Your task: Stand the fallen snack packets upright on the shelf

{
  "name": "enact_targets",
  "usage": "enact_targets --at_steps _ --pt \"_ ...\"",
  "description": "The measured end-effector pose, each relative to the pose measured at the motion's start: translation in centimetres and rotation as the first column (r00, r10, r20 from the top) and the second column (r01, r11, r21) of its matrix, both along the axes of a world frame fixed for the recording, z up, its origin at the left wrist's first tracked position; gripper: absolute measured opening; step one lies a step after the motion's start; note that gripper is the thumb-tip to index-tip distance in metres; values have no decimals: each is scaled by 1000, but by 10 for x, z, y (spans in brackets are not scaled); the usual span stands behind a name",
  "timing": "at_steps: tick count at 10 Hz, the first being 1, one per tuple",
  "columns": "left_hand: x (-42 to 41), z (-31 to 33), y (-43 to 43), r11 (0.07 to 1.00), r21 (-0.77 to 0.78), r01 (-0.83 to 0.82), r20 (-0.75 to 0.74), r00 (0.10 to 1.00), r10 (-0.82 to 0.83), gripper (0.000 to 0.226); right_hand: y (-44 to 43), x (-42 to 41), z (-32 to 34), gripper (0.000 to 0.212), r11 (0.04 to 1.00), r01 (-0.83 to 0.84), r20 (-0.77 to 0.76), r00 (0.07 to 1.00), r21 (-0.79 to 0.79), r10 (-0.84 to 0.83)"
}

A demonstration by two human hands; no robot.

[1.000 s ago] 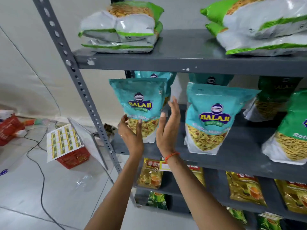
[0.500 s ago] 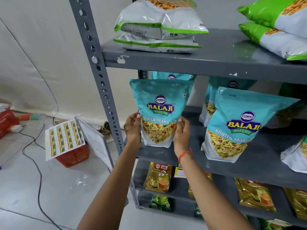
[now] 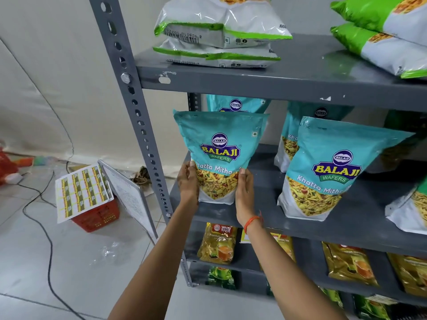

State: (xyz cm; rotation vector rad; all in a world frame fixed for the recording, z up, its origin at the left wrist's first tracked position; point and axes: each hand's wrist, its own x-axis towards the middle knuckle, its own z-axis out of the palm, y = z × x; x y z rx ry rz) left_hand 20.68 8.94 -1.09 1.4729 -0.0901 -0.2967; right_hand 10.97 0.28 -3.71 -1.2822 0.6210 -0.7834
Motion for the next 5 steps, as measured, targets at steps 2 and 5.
enact_targets --at_steps 2,5 --pt "-1 -1 1 1000 16 -6 -8 1000 6 30 6 -2 1 36 1000 -4 -8 1000 -1 4" --pt "-55 2 0 971 237 -19 -87 995 41 51 7 -35 26 43 993 -28 -292 957 -115 -7"
